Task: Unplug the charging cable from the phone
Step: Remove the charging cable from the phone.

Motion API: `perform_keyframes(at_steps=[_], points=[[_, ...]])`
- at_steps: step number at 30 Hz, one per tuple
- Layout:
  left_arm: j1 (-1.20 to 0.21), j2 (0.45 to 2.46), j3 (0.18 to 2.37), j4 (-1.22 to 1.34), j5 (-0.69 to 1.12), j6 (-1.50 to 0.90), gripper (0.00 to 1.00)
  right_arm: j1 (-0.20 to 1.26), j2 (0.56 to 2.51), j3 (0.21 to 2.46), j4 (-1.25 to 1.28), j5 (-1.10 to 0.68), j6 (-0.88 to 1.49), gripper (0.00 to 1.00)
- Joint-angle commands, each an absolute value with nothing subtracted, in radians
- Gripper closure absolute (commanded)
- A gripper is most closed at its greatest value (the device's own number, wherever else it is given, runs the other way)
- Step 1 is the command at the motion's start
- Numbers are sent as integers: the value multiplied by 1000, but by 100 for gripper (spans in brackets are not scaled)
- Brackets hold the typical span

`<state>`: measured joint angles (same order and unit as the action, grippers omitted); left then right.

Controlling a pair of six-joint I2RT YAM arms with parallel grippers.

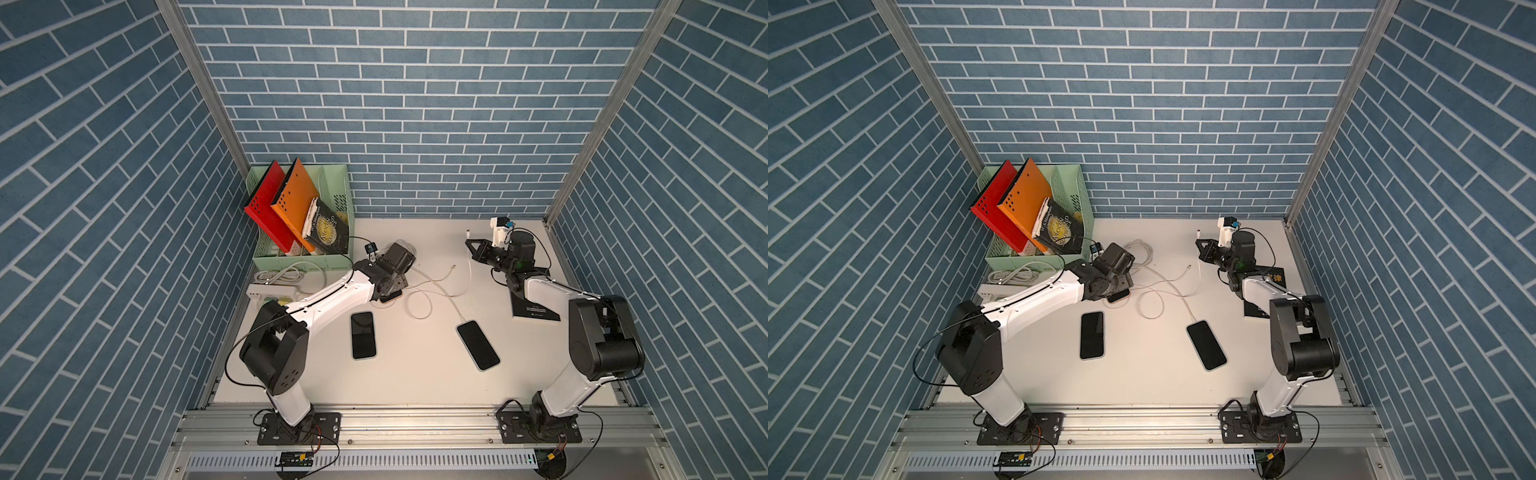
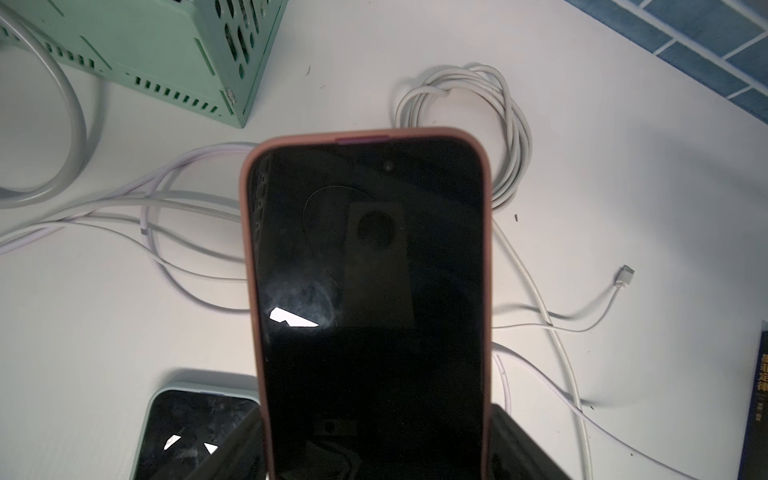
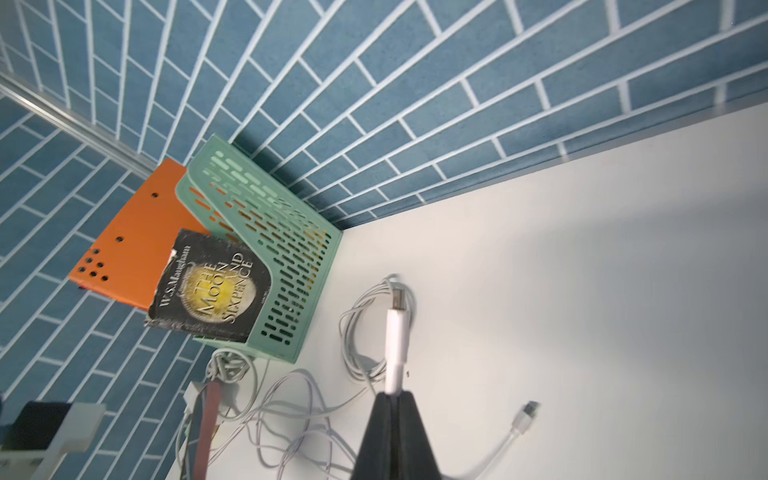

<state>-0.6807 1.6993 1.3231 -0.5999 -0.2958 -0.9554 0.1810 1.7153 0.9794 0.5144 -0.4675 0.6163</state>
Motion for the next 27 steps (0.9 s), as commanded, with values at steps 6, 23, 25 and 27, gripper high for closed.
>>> perform_keyframes(at_steps=[6, 23, 25, 27], points=[[-675, 1678, 1306, -583, -297, -886, 97, 130, 1850, 1062, 504, -299, 701, 100], [-689, 1728, 1293, -592, -196, -811, 97, 59, 2066, 1209, 390, -259, 741, 100], [-694, 1736, 1298, -598, -194, -808, 97, 57, 2072, 1207, 378, -255, 738, 100], [-698, 1741, 1298, -598, -194, -805, 97, 56, 2071, 1201, 373, -248, 734, 100]])
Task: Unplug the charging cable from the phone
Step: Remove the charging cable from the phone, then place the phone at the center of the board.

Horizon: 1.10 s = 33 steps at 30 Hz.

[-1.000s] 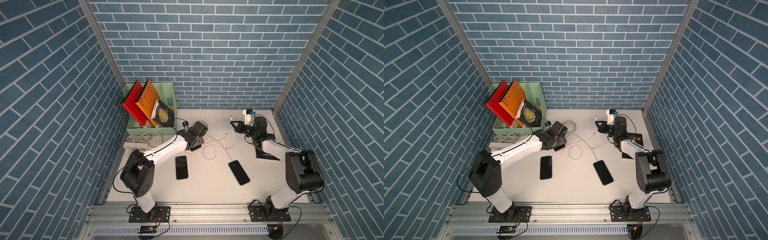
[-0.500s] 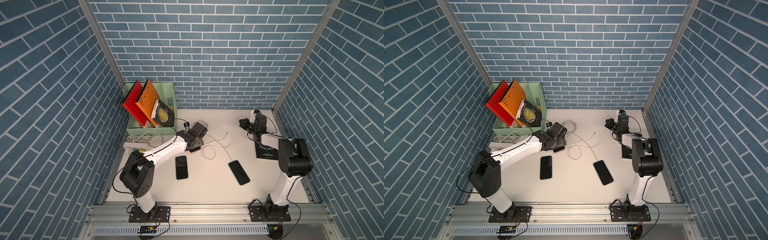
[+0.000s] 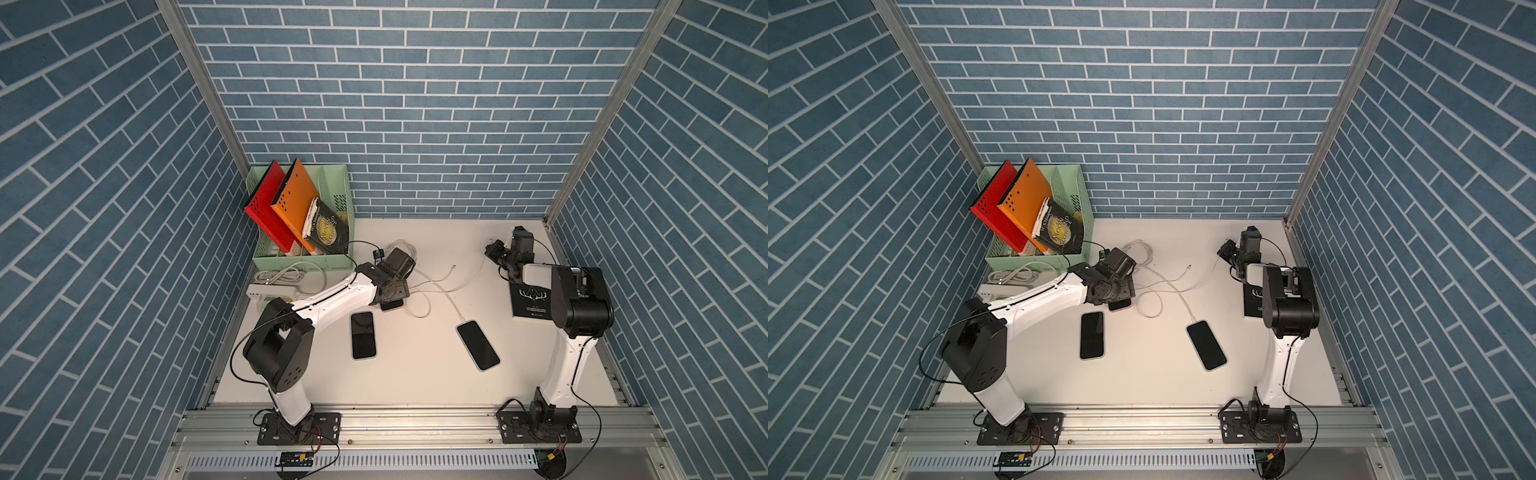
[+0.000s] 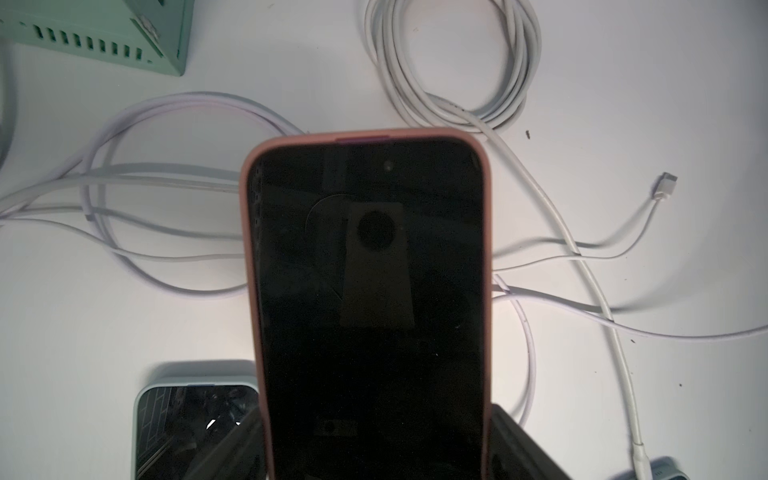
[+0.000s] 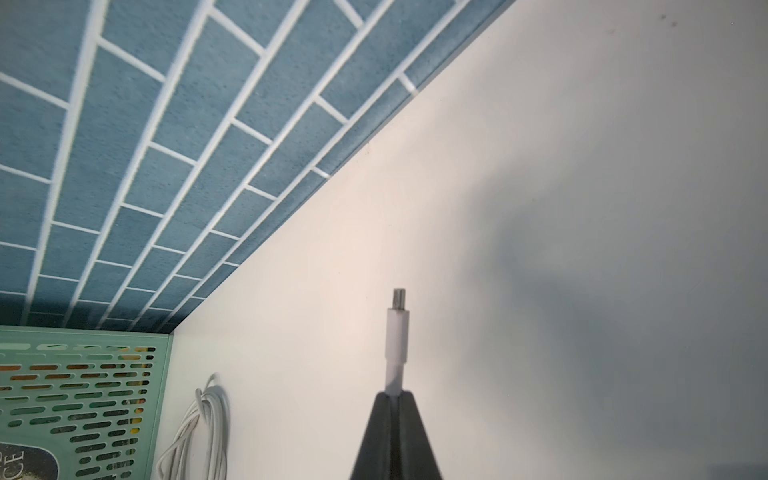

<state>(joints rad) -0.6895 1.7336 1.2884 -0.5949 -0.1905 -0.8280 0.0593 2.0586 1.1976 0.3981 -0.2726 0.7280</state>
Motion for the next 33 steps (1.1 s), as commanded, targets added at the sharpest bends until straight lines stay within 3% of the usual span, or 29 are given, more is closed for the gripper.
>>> perform_keyframes(at_steps=[1, 8, 14, 33], points=[[-698, 1742, 1299, -600, -194, -804, 97, 55, 2069, 1196, 370, -245, 733, 97], [-707, 1770, 1322, -620, -190, -775, 97, 37, 2049, 1212, 293, -232, 722, 55], [-720, 1782, 1324, -635, -182, -749, 97, 31, 1988, 1206, 233, -219, 701, 38], [-828, 1729, 1202, -660, -155, -805, 97, 63, 1702, 977, 175, -230, 658, 33]])
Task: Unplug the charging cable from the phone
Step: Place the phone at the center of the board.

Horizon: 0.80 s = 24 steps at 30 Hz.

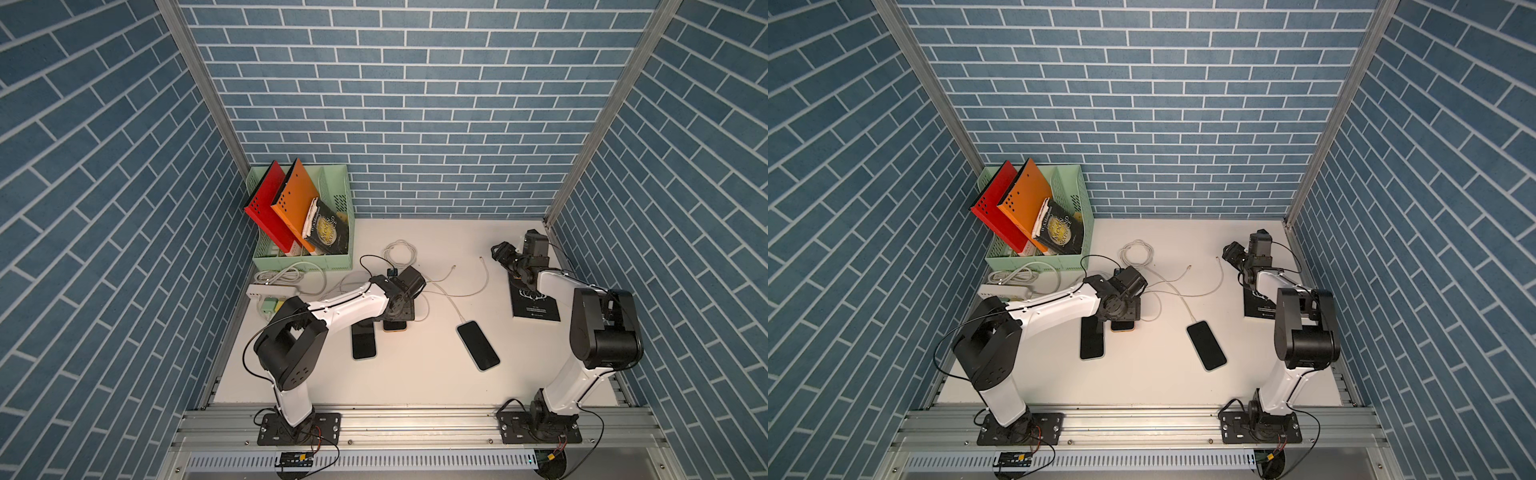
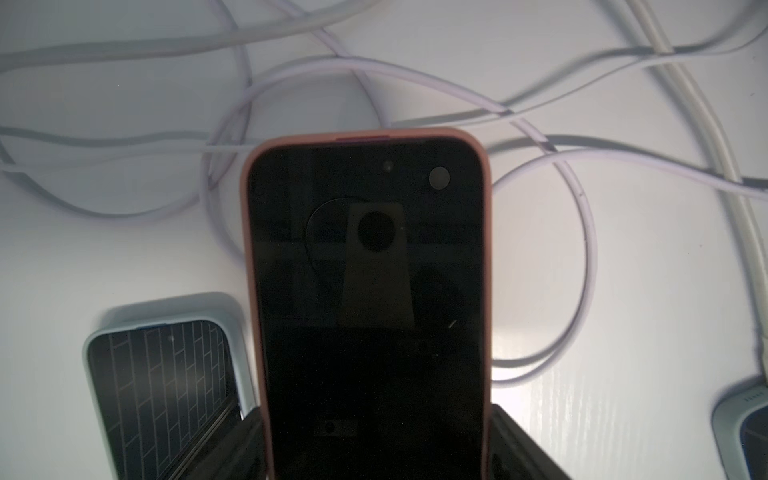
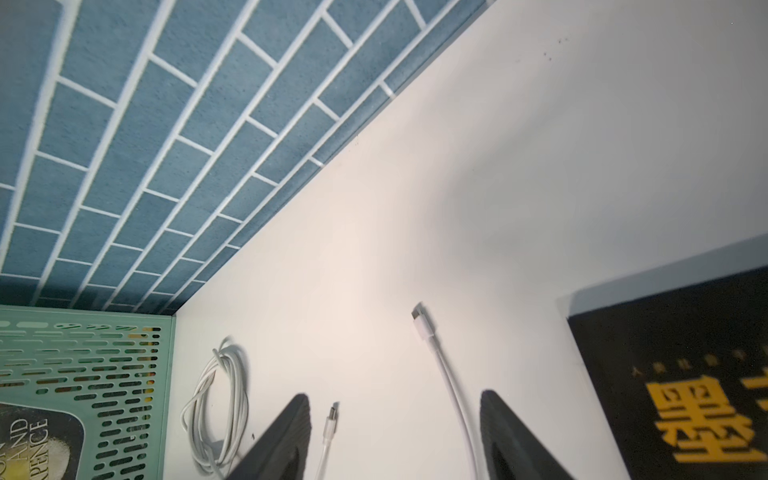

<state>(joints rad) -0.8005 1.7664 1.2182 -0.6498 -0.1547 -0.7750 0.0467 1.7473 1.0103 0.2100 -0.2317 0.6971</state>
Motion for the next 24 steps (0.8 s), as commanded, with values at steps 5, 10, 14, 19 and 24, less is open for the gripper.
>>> perform_keyframes(at_steps=[5, 10, 14, 19, 24], points=[[-882, 1728, 1163, -654, -156, -866, 97, 78, 1627, 899, 165, -232, 661, 33], [-922, 1707, 1119, -622, -163, -953, 97, 93, 1550, 832, 150, -225, 663, 33], [-952, 1705, 1094, -614, -172, -1004, 97, 103, 1497, 791, 140, -218, 663, 33], [-974, 1714, 1078, -614, -187, -1063, 97, 121, 1449, 758, 132, -211, 664, 33], [-989, 1699, 1069, -625, -204, -1095, 97, 137, 1435, 738, 126, -207, 658, 33]])
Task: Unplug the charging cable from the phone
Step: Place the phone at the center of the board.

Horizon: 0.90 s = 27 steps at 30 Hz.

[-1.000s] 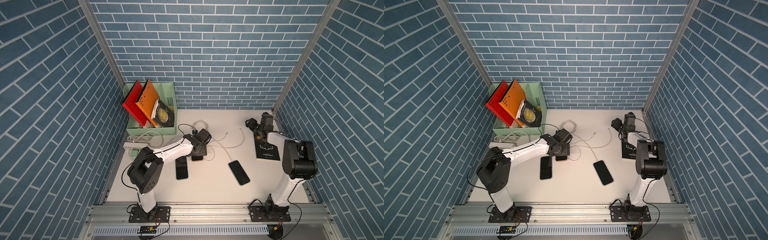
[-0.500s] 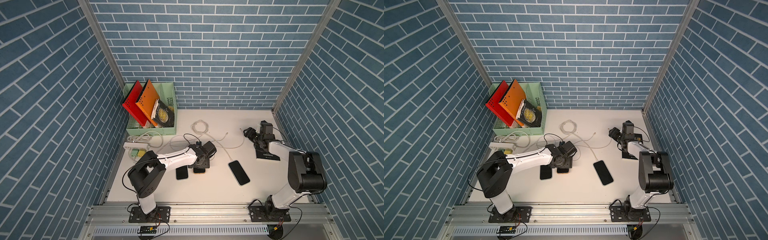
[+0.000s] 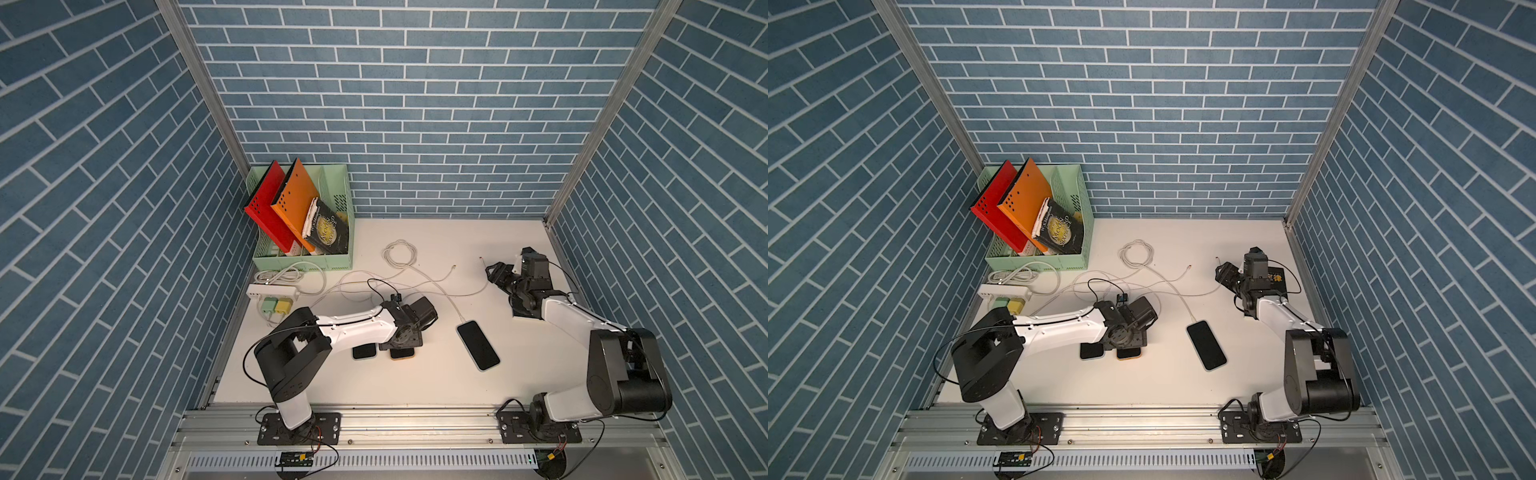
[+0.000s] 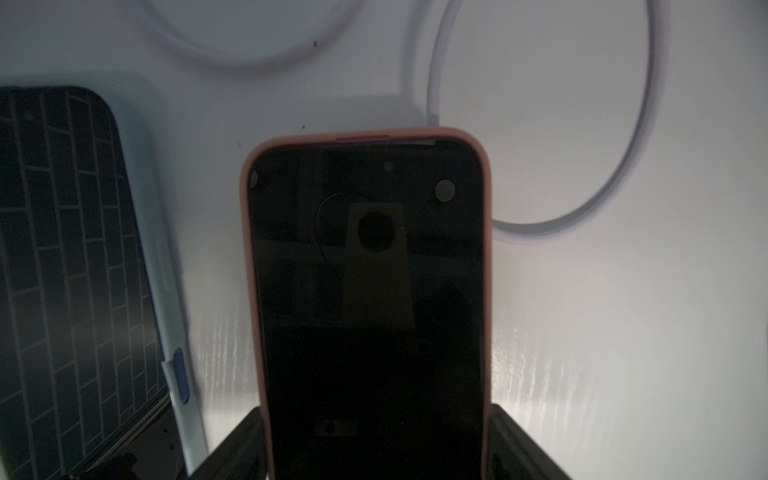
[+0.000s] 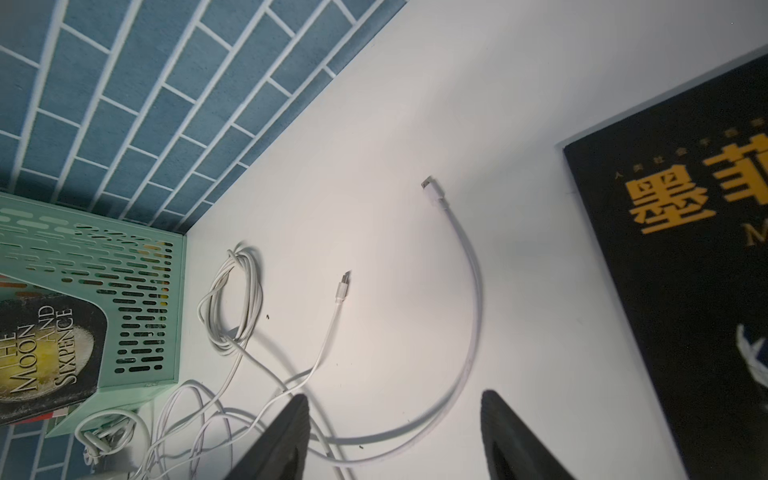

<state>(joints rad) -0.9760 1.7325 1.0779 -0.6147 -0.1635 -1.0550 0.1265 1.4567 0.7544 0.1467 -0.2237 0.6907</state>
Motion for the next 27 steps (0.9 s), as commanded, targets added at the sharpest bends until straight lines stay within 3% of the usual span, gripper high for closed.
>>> perform_keyframes(at_steps=[1, 10, 27], points=[[-991, 1693, 1066, -628, -206, -1099, 97, 140, 1433, 733, 125, -207, 658, 33], [-999, 1634, 1025, -668, -228, -1098, 97, 162, 1427, 714, 135, -197, 660, 33], [-999, 1742, 1020, -612, -191, -1058, 96, 174, 1421, 702, 117, -190, 652, 32]])
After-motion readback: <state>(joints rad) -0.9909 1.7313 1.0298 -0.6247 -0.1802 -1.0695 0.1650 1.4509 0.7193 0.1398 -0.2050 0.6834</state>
